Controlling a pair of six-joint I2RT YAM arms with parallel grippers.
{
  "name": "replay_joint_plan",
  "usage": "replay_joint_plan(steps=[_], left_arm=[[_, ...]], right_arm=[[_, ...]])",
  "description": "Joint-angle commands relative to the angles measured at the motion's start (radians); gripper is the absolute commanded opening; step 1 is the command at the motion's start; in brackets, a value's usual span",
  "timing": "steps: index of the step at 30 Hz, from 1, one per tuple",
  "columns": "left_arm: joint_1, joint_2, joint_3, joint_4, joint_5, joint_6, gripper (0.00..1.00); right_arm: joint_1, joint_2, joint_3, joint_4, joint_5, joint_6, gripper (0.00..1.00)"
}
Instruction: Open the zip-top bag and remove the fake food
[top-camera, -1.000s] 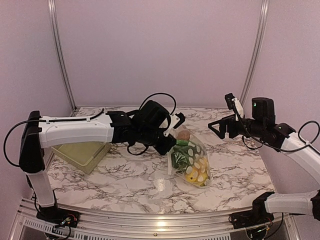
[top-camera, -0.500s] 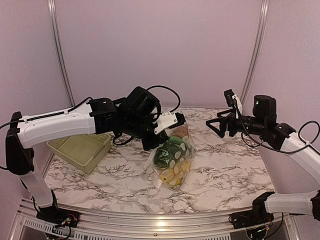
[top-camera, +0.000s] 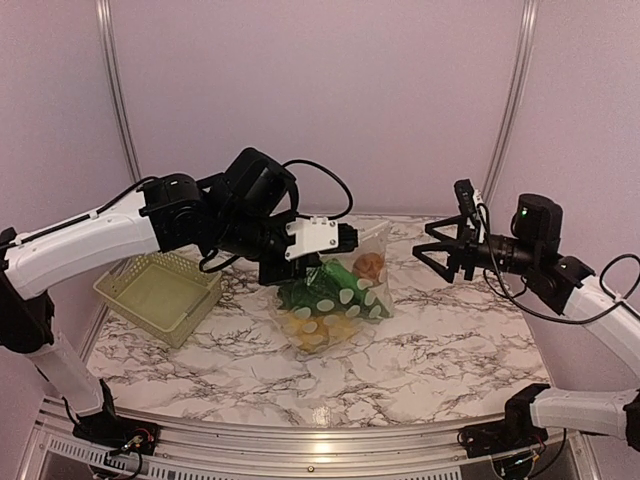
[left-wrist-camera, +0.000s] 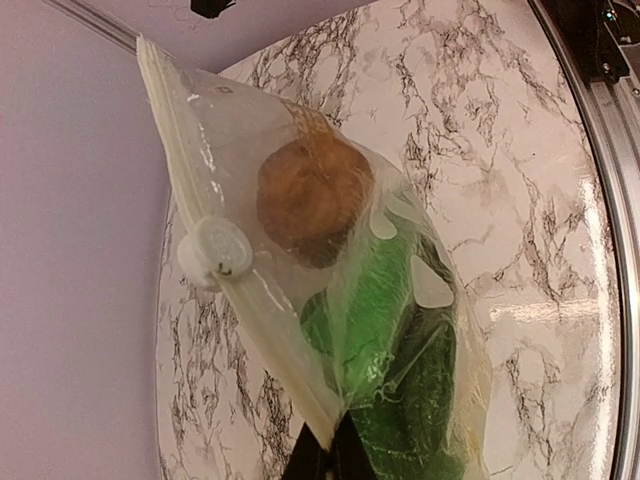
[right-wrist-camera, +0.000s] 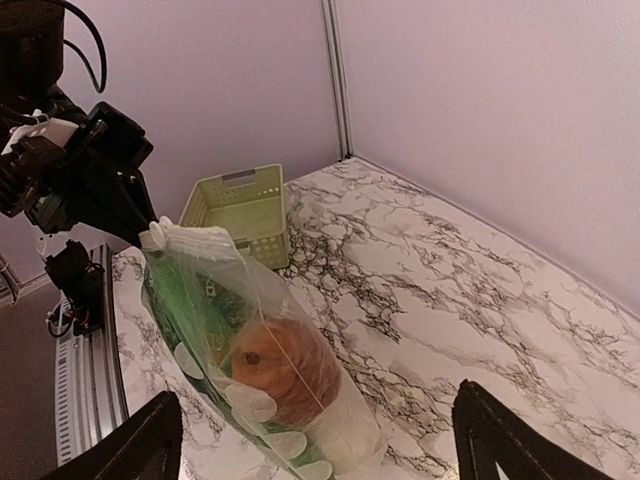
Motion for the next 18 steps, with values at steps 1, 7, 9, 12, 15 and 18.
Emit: replay_joint_plan(steps=[1, 7, 9, 12, 15, 18], left_arm=[[0.004, -0.063, -0.078, -0.008, 0.075, 0.085, 0.0], [-0.023, -0.112, -0.211, 0.086, 0.1, 0.114, 0.0], [-0.04, -0.14, -0.266, 0.156, 0.07, 0.121, 0.0], [-0.057, -0.164, -0.313, 0.218, 0.061, 0.121, 0.0], [-0.066, -0.164, -0.319, 0.245, 0.04, 0.115, 0.0], [-0.068, -0.155, -0.318, 0.256, 0.015, 0.117, 0.0]], right_arm=[[0.039, -0.039, -0.046, 0.063, -0.089, -0.032, 0.9], [0.116, -0.053, -0.09, 0.06, -0.101, -0.071, 0.86], [0.146, -0.052, -0.096, 0.055, -0.094, -0.078, 0.84], [0.191, -0.052, -0.098, 0.051, -0.089, -0.081, 0.83], [0.237, -0.049, -0.094, 0.047, -0.084, -0.083, 0.79], [0.28, -0.044, -0.087, 0.033, -0.069, -0.086, 0.74]])
